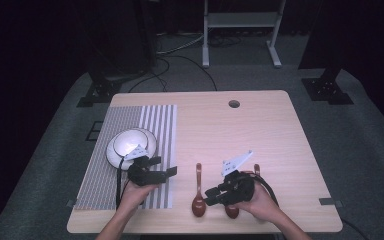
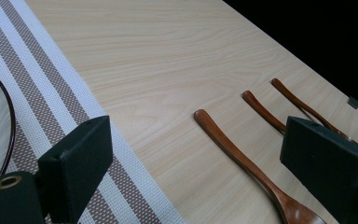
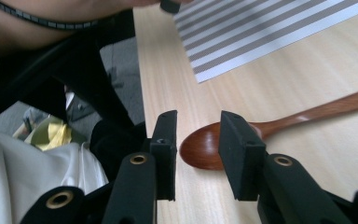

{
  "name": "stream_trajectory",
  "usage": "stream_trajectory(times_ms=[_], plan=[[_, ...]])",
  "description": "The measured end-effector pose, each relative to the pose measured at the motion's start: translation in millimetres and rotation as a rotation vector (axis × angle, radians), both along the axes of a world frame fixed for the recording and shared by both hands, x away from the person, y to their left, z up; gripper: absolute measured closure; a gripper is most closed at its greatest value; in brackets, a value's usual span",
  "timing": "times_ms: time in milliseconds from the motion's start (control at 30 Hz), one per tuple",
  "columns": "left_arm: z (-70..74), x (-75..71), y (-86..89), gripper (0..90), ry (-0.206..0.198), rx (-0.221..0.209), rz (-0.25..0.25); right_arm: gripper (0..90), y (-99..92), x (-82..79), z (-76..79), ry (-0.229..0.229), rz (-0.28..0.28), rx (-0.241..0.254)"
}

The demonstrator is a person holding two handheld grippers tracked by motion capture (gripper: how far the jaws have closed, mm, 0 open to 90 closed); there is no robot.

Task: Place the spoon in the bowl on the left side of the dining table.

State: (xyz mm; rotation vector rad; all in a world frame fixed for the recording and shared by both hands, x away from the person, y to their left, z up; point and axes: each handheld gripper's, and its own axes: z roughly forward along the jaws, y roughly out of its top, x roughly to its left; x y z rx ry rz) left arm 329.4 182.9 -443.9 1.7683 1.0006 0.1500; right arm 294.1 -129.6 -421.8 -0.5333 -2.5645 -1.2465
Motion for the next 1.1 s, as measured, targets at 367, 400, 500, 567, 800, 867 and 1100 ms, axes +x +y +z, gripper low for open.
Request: stream_trajectory(times_ms=[367,400,500,567,800,867,1100], plan=[[0.1,-2.8,1.4,8.3,0.004,-0.004,0.004,81.1,28.7,-0.3,-16.5,0.046,0.077,-0.075],[0.4,-3.3,1.6,8.3,0.004,-0.004,0.005,81.6,30.9,-0.8,-18.3,0.05,0.084,-0.08],[-0.3,-4.4,2.7,8.3,0.006,-0.004,0.008,82.4,36.0,-1.9,-22.6,0.05,0.1,-0.102],[-1.0,-5.2,4.1,8.3,0.009,-0.005,0.013,82.6,38.4,-1.3,-25.7,0.051,0.106,-0.112],[0.6,-9.1,7.8,8.3,0.001,-0.005,0.025,82.6,45.0,-2.0,-33.7,0.052,0.123,-0.148],[0.0,-9.5,7.9,8.3,0.005,-0.007,0.029,82.6,45.9,-2.8,-35.5,0.047,0.125,-0.156],[1.9,-12.8,3.7,8.3,0.001,-0.014,0.019,82.6,47.1,-5.4,-42.0,0.004,0.108,-0.192]])
